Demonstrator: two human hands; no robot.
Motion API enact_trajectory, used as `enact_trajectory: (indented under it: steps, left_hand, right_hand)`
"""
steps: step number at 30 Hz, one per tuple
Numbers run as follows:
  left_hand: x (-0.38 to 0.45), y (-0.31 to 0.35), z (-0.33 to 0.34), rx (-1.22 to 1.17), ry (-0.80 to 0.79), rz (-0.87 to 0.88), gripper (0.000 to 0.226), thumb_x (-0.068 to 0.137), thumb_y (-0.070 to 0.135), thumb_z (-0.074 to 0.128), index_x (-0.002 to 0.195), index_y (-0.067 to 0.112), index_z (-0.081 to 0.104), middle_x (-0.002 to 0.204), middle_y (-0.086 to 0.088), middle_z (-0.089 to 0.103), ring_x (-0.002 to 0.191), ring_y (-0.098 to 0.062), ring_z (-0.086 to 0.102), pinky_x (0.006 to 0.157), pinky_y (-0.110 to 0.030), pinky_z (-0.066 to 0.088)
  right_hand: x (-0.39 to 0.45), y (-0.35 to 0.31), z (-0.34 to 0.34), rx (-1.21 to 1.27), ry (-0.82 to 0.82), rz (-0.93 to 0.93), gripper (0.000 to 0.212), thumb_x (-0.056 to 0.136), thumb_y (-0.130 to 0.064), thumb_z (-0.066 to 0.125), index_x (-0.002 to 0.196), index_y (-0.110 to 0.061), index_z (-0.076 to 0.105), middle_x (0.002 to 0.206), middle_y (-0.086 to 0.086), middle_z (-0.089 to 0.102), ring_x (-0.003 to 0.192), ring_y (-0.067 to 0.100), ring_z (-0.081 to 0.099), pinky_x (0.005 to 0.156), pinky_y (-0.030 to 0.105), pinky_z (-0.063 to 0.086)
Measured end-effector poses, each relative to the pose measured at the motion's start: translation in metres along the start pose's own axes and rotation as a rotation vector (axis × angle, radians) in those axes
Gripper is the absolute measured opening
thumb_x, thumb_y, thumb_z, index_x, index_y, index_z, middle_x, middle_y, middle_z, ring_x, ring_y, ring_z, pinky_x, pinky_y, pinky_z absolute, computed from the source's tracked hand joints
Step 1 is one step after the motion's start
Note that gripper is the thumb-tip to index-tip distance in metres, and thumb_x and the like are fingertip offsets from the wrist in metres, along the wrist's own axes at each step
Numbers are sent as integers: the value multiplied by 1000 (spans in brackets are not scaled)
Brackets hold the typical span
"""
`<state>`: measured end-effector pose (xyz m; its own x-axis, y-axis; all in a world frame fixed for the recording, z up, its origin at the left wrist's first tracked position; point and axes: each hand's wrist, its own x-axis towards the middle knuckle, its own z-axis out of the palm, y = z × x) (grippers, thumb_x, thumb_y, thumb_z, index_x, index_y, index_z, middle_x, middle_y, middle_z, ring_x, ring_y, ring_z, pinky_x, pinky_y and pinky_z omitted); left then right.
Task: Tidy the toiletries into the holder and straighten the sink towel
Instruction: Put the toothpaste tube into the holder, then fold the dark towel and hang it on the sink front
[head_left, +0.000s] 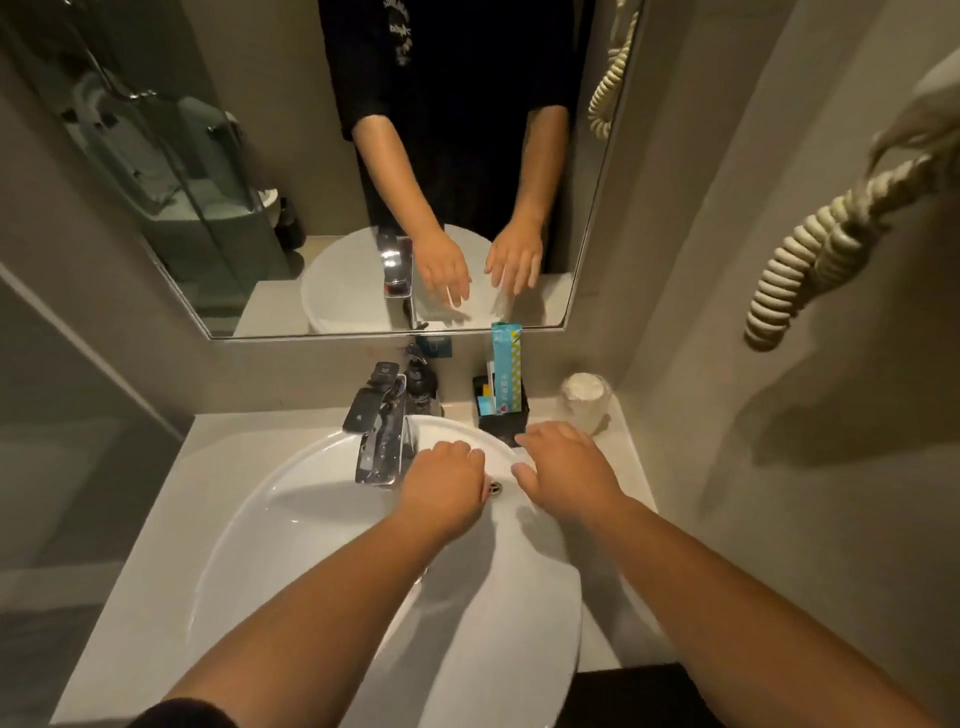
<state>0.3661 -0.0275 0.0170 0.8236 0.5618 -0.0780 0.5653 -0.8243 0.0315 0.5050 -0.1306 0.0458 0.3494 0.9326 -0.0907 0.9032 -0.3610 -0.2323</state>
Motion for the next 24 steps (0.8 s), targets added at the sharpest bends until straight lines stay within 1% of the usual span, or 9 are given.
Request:
enact_trajectory:
  steps: [2,4,8,11,15,18,20,22,24]
  left_hand:
    - [-32,-5,7,-29,-70,-25,38,96,41,36,116,15,55,116,-9,58,106,-28,52,88,-43,46]
    - [-59,-10,10,-43,-101,-40,38,96,42,38,116,15,56,116,-9,58,106,-28,53,89,-42,46]
    - [-105,-21,8,8,-59,9,37,96,41,38,108,13,60,107,-9,63,97,-28,57,85,-40,46]
    - [-139,-30,8,-26,-35,19,37,96,41,39,106,14,61,105,-8,63,94,-27,57,83,-39,48]
    - [-191,-46,18,-57,-11,53,39,95,42,40,115,15,59,110,-6,66,96,-25,60,85,-39,51]
    - [-228,-52,25,-38,-39,91,40,96,43,39,114,13,60,110,-8,65,97,-26,60,86,-39,49]
    - [-249,-53,28,-44,-60,117,39,96,42,39,110,12,60,109,-9,65,96,-27,59,85,-40,47]
    - [-266,-52,33,-91,-85,126,39,95,45,38,106,14,59,107,-8,64,94,-27,58,84,-41,48]
    - [-279,-49,38,-121,-107,150,41,93,49,37,101,16,59,103,-7,65,89,-26,58,80,-42,48]
  right_hand:
    - [-23,-14,11,-23,-72,-19,44,91,-42,49,129,-20,55,132,4,57,124,24,48,109,37,32]
    - [-45,-29,22,-29,-104,-29,46,92,-44,49,131,-21,53,133,2,57,123,23,49,109,36,33]
    - [-82,-59,40,-6,-125,-5,47,92,-47,50,133,-24,52,135,-2,57,124,21,50,111,37,34]
    - [-109,-79,51,4,-131,20,48,92,-48,49,133,-24,53,133,-1,58,120,21,53,108,36,38]
    - [-149,-110,66,24,-168,48,51,94,-47,46,139,-23,46,141,0,52,128,22,46,110,36,33]
    - [-182,-133,79,89,-203,62,52,94,-47,47,141,-25,43,147,-2,46,133,19,42,111,34,30]
    - [-203,-143,87,111,-244,42,53,93,-49,48,140,-26,44,147,-3,46,134,19,41,112,34,28]
    - [-220,-150,92,111,-283,6,54,91,-54,49,138,-26,47,143,-2,51,129,19,46,109,35,32]
    - [-231,-156,94,100,-305,-31,53,89,-58,49,131,-25,52,131,-1,59,115,18,53,102,34,38]
